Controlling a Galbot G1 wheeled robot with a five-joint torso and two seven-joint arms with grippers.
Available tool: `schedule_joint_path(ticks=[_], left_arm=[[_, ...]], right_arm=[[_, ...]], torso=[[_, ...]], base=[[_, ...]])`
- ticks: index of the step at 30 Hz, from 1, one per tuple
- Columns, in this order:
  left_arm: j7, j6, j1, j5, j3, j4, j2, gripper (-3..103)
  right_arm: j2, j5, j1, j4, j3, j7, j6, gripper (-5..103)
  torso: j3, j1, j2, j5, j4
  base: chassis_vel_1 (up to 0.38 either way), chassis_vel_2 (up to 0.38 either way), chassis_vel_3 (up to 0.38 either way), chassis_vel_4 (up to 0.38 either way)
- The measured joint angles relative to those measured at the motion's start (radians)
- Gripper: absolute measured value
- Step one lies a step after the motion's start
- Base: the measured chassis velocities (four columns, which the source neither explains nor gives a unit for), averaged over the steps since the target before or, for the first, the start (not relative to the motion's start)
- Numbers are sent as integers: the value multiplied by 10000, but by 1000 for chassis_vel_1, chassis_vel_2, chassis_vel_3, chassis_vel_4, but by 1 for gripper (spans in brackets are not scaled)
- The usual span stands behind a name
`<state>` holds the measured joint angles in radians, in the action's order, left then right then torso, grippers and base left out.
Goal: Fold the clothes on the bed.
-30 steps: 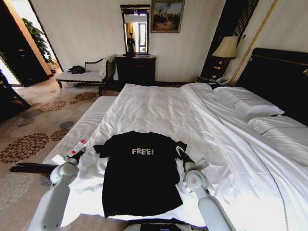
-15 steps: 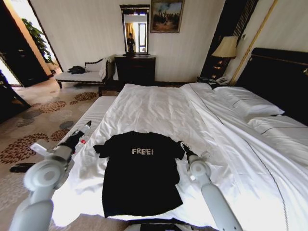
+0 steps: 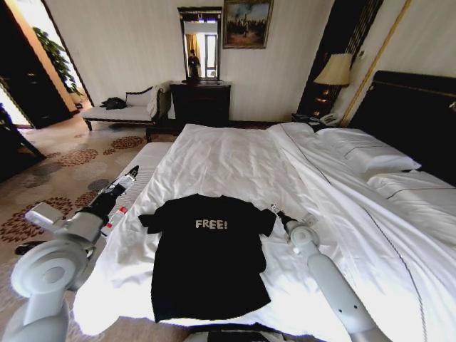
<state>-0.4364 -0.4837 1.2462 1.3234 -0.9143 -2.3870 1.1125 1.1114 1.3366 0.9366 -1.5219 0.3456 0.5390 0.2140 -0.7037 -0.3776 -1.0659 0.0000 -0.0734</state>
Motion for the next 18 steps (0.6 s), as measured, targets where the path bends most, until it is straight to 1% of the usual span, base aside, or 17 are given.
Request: schedule_joint_path(ticks=[8, 14, 17, 18], left_arm=[[-1, 67, -195, -26, 18, 293, -46, 100], [-11, 65, -227, -154, 147, 423, 26, 100], [-21, 113, -228, -288, 169, 512, 23, 100], [-21, 113, -228, -288, 169, 512, 23, 100]], right_arm=[[424, -317, -106, 384, -37, -275, -91, 100], [580, -378, -112, 393, -37, -393, -174, 101], [653, -489, -97, 395, -23, -418, -269, 93], [653, -489, -97, 395, -23, -418, -269, 93]], torso=[[1, 1, -1, -1, 1], [1, 0, 0, -1, 1], [1, 0, -1, -1, 1], [1, 0, -1, -1, 1]], base=[[0, 0, 0, 0], [0, 0, 0, 0], [0, 0, 0, 0], [0, 0, 0, 0]])
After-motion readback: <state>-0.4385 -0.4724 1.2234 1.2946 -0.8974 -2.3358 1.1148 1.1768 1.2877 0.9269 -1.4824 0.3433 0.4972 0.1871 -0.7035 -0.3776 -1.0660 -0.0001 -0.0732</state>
